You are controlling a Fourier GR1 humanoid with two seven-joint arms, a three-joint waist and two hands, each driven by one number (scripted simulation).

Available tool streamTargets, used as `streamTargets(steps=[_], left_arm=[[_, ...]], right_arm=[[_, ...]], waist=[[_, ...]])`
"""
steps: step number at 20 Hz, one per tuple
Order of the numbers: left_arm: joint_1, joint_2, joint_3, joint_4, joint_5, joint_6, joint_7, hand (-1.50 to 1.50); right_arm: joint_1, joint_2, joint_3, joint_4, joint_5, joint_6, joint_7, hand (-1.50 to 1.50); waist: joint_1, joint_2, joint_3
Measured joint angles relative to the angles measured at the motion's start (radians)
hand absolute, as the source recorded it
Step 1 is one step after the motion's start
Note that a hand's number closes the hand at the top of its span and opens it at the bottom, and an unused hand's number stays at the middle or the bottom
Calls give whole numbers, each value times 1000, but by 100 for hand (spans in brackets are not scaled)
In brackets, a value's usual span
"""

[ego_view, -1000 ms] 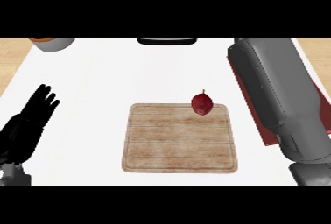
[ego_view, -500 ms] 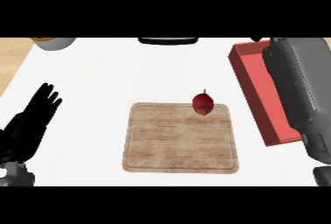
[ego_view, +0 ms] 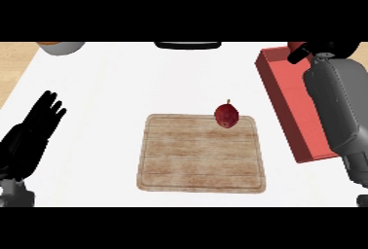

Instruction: Pick the bell pepper from the cutting board and place it in the cardboard box

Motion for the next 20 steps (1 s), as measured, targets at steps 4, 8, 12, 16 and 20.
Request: streamTargets(steps=[4, 8, 12, 16, 20], left_arm=[[-12, 1, 0, 12, -1, -3, -2, 0], [-1, -13, -11, -7, -14, 9, 0, 0], [28, -28, -18, -10, -20, 3, -22, 0], [22, -20, -9, 2, -17, -1, -20, 0], [25, -20, -5, -2, -14, 1, -18, 0]], right_arm=[[30, 18, -53, 78, -53, -18, -10, -150], [55, 16, -101, 138, -102, -27, -24, -150], [103, 27, -122, 141, -154, -73, -117, -150], [134, 41, -154, 87, -201, -193, -199, -150], [150, 60, -224, 1, -280, -339, -249, -150]], waist=[[3, 2, 0], [1, 1, 0], [-2, 0, 1], [-7, -2, 1], [-12, -4, 1]])
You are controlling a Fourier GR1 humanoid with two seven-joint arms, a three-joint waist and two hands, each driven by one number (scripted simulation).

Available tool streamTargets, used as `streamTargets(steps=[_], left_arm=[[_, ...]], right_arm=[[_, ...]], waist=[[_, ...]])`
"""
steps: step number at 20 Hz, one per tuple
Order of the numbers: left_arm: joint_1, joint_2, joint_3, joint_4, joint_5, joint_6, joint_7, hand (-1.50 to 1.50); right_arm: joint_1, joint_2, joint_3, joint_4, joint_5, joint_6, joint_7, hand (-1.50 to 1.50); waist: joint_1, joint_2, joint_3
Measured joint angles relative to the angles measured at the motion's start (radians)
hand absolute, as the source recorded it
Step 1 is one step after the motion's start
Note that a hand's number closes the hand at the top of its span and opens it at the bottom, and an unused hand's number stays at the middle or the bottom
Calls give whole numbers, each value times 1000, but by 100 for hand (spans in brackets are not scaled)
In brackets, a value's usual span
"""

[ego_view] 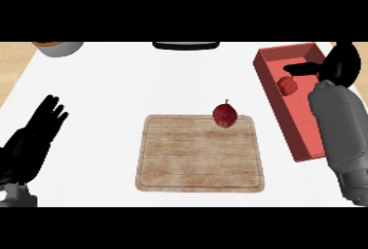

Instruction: Pick the bell pepper from the cutting board and place it in the cardboard box

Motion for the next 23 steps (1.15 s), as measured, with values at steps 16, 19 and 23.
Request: streamTargets(steps=[16, 19, 23], left_arm=[[15, 0, 11, -33, 7, 3, 27, 0], [8, 6, 21, -18, 12, -7, 17, 0], [9, -2, 15, -18, 0, -8, 8, 0]], right_arm=[[404, -33, -140, -618, -377, 78, -72, -150], [489, -40, -151, -713, -436, 115, -92, -150], [570, -49, -158, -792, -488, 148, -99, -150]], waist=[[-15, -5, -1], [-12, -3, -1], [-8, -2, -1]])
